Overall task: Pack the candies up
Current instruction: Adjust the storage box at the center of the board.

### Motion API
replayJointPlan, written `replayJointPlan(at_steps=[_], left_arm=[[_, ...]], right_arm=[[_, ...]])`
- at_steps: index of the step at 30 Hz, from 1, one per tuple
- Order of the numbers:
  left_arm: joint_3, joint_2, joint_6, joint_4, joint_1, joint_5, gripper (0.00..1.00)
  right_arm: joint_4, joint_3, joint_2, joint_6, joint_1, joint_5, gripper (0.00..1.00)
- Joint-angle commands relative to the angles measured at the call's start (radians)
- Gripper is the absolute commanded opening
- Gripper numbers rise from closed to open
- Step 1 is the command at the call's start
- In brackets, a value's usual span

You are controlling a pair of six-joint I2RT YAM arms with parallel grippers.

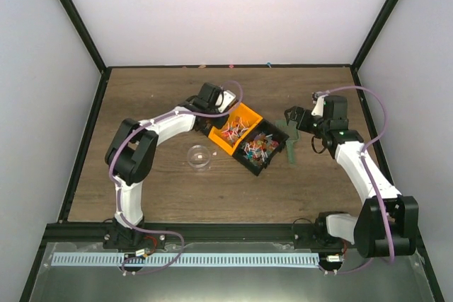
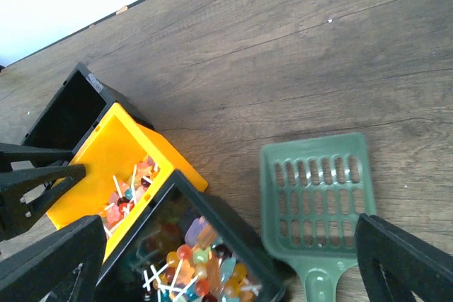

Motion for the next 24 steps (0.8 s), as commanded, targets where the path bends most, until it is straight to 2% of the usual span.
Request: replayJointPlan(at_steps=[1,9,18,24], left_arm=[[0.044,0.033,-0.139,-0.047,0.005,-0.090,0.23],[0.032,0.017,-0.299,-0.058,0.003,-0.214,0.04],[0.180,0.104,-0.533,-0.190,0.003,-0.397,0.04],[0.318,0.190,-0.636,-0.284,0.003,-0.398,0.04]], right_arm=[[-0.023,0.068,0.015,0.044,-0.007,-0.004,0.97],[-0.101,0.153,0.116,0.042,-0.007,0.052,0.90],[-0.134,0.173,0.166,0.023,-0.006,0.122,0.91],[-0.151,0.184,0.190,0.035,-0.006,0.166,0.91]])
